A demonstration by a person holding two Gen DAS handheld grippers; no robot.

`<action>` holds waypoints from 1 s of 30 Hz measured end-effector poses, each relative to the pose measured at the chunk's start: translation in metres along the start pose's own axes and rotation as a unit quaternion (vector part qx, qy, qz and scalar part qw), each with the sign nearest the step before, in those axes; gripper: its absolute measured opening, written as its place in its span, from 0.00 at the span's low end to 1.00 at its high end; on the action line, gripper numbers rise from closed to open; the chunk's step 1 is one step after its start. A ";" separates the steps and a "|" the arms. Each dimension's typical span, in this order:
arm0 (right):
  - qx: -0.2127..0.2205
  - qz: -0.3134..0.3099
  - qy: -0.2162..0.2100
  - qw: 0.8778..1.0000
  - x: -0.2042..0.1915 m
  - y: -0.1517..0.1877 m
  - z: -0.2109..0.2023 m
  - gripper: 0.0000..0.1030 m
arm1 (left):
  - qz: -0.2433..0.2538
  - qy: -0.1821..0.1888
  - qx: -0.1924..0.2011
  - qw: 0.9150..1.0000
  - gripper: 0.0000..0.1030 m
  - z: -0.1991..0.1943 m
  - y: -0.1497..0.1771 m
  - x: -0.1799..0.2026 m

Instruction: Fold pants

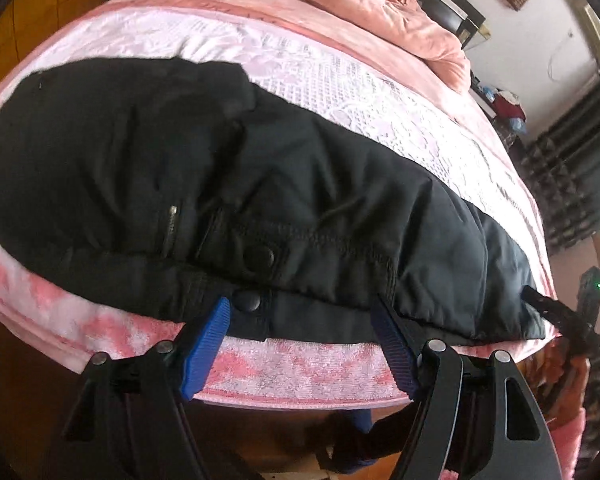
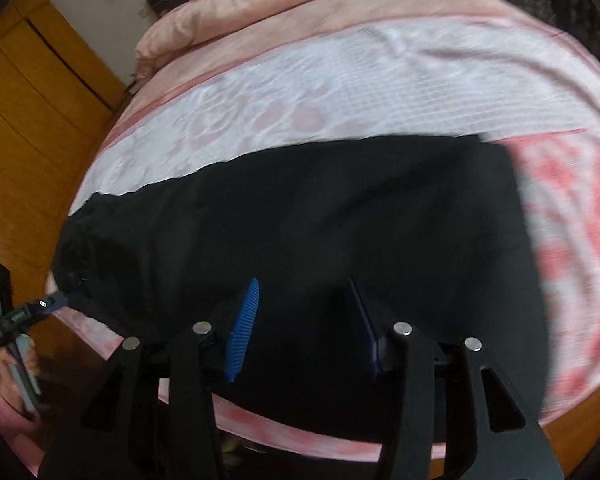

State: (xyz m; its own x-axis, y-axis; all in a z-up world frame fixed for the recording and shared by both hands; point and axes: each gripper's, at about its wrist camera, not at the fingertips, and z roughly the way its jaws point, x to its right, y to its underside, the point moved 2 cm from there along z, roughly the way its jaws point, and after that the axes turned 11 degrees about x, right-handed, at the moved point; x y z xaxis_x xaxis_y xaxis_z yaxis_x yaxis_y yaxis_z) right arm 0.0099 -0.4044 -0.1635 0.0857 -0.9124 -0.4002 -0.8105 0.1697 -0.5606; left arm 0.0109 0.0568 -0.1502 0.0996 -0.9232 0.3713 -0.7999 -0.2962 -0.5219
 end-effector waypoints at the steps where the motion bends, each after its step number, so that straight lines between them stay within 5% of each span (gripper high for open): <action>1: -0.001 -0.011 0.004 1.000 -0.012 0.001 0.007 0.45 | -0.006 0.009 -0.005 1.000 0.71 0.001 0.001 -0.003; 10: -0.042 -0.075 0.119 0.989 -0.049 0.009 0.028 0.41 | -0.132 0.079 -0.064 0.986 0.71 0.043 -0.007 -0.036; 20: -0.005 -0.112 0.025 0.993 -0.123 0.018 0.006 0.46 | -0.258 0.126 -0.043 0.957 0.71 0.053 -0.002 -0.066; 21: -0.010 -0.113 0.022 0.993 -0.126 0.020 0.011 0.46 | -0.262 0.123 -0.039 0.957 0.64 0.054 -0.002 -0.067; 24: -0.028 -0.108 0.030 0.993 -0.128 0.030 0.023 0.46 | -0.231 0.082 -0.021 0.969 0.22 0.055 -0.005 -0.070; 30: -0.043 -0.095 0.040 0.994 -0.118 0.047 0.029 0.46 | -0.211 0.066 0.032 0.975 0.09 0.029 0.001 -0.056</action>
State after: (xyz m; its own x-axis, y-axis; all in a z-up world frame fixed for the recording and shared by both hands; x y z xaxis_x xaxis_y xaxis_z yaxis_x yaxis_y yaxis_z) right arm -0.0213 -0.2781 -0.1640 0.1978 -0.9523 -0.2323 -0.8311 -0.0372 -0.5549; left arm 0.0219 0.1014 -0.1935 0.3311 -0.6767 0.6576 -0.6646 -0.6620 -0.3466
